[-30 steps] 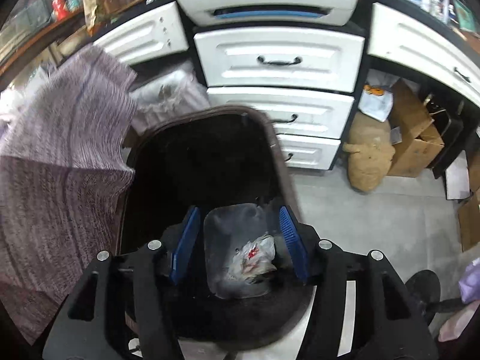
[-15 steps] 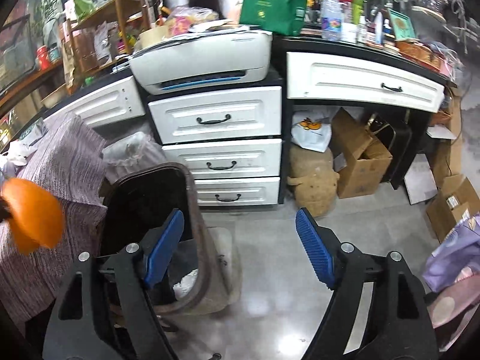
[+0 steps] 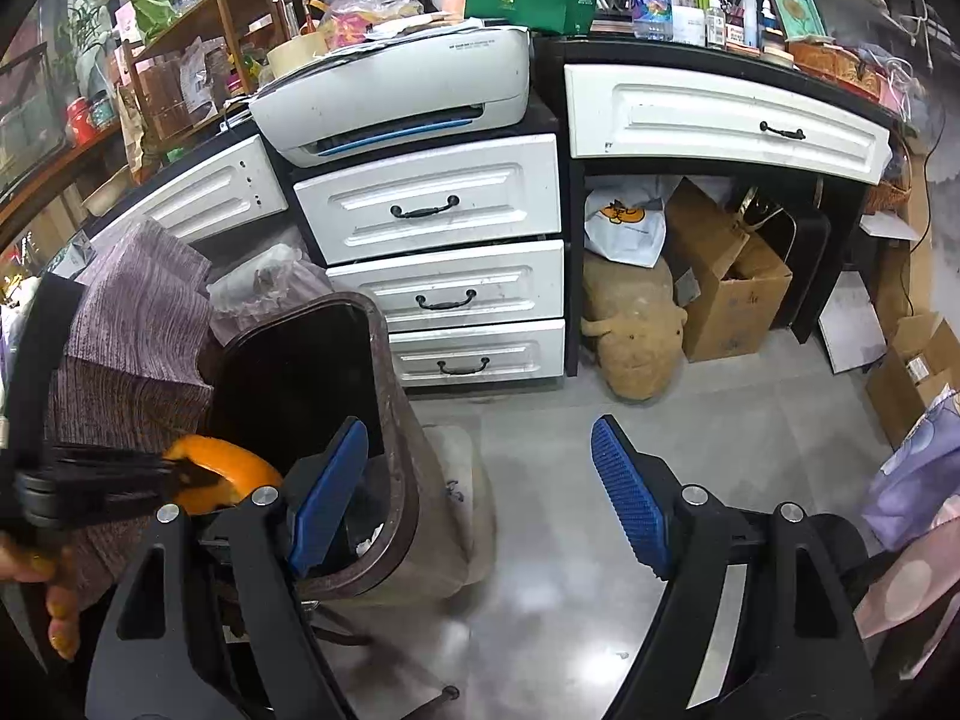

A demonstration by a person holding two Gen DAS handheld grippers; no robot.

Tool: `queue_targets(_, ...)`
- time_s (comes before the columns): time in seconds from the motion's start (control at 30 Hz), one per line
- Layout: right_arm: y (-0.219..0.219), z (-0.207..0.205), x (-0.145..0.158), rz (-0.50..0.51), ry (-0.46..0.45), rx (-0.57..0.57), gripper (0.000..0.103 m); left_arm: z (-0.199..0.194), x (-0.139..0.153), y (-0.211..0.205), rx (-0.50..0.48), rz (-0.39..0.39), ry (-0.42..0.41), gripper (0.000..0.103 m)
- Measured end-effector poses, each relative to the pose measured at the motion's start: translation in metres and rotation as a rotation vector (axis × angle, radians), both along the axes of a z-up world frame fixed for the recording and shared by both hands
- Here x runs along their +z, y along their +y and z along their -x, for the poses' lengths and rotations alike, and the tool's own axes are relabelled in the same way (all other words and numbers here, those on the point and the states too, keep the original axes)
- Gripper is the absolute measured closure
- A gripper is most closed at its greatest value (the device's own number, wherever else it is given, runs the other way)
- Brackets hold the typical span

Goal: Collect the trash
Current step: 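Carry both items over the black bin and open both tools to drop them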

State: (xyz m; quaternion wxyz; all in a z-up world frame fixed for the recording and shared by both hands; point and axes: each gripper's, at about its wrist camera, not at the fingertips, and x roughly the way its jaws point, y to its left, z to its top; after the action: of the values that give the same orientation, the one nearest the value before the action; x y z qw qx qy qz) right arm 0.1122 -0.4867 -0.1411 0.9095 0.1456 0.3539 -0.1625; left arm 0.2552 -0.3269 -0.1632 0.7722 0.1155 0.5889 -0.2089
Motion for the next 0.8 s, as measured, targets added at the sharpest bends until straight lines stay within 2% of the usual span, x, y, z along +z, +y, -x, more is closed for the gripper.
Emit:
queue_targets(0.1, 0.000, 0.001, -0.003, -0.013, 0.004, 0.005, 0.026, -0.005, -0.010, -0.007, -0.018, -0.046, 0.039, 0.076)
queue_targets(0.17, 0.001, 0.001, -0.004, -0.014, 0.009, 0.006, 0.026, -0.008, -0.012, -0.010, -0.019, -0.057, 0.062, 0.070)
queue_targets(0.2, 0.000, 0.002, -0.005, -0.017, 0.012, 0.004, 0.026, -0.009, -0.012, -0.010, -0.020, -0.056, 0.072, 0.056)
queue_targets(0.23, 0.000, 0.002, -0.005, -0.019, 0.013, 0.002, 0.026, -0.009, -0.009, -0.009, -0.024, -0.050, 0.074, 0.036)
queue_targets(0.33, -0.003, 0.003, -0.005, -0.032, 0.013, -0.006, 0.026, -0.006, 0.003, -0.011, -0.044, -0.051, 0.023, 0.021)
queue_targets(0.4, -0.004, 0.004, -0.003, -0.035, 0.005, -0.013, 0.026, -0.001, 0.010, -0.012, -0.060, -0.050, -0.001, 0.015)
queue_targets(0.6, -0.008, 0.008, 0.006, -0.027, -0.019, -0.037, 0.024, 0.021, 0.040, -0.002, -0.103, 0.006, -0.059, 0.015)
queue_targets(0.8, -0.003, 0.009, 0.012, -0.026, -0.035, -0.034, 0.023, 0.056, 0.087, 0.019, -0.138, 0.082, -0.197, 0.013)
